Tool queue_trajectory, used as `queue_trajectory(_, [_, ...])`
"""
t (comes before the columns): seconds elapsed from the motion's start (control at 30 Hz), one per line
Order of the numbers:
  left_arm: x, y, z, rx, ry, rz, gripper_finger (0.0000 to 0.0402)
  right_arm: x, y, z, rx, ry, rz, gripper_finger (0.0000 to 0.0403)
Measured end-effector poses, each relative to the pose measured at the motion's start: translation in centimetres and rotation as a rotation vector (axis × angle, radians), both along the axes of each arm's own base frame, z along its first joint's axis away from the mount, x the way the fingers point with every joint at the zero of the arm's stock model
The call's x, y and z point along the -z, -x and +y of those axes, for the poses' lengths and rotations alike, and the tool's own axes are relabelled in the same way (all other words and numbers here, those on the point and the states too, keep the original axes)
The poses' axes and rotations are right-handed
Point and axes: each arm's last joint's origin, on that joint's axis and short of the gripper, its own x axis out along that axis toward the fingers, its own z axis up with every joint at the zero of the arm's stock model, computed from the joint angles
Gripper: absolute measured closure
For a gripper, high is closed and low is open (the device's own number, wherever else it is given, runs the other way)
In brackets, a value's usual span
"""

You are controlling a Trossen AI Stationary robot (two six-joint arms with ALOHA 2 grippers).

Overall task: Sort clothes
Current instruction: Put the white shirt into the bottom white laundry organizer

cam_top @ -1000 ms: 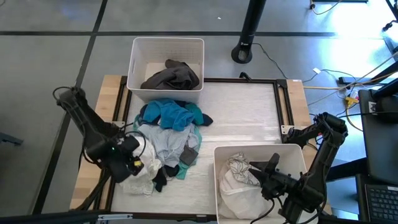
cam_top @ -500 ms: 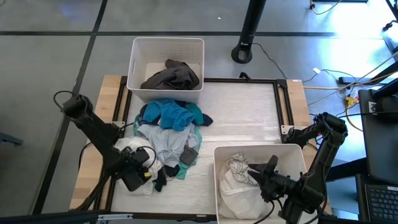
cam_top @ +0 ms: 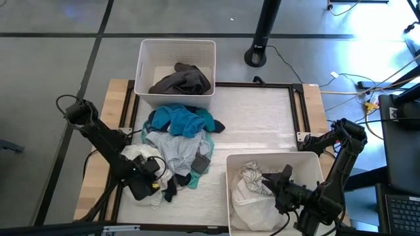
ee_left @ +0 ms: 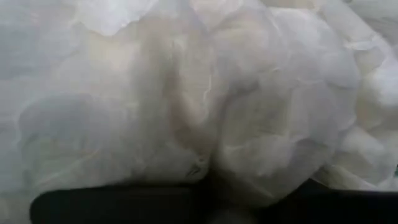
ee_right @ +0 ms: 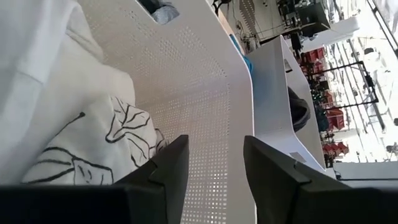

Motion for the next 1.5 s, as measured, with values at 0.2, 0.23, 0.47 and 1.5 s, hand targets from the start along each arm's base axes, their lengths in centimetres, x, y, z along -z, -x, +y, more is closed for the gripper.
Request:
queue_trajectory(0.2, [-2.8,-0.5,-0.6,0.083,0.011,-0.01,0.0351,-0.2,-0.1,0.0,-0.006,0.007,0.001,0.0249])
queue_trajectory(0.23, [-3.8,-0.6,-0.7,0.097,0.009,-0.016,0.0353,-0.5,-0.1,0.1,-0.013,0.009,0.002,0.0249])
queue_trajectory(0.47, [-10.4,-1.3,-1.3,0.239,-0.039,-0.084,0.0355,-4.4,-0.5,0.8,-0.052,0.011,-0.091,0.0249])
queue_trajectory(1.5, [-17.8,-1.3,0.0,0.564,-0.412,-0.438,0.0356,-4.4,-26.6,-13.0,-0.482,-0.325,-0.17,0.0097])
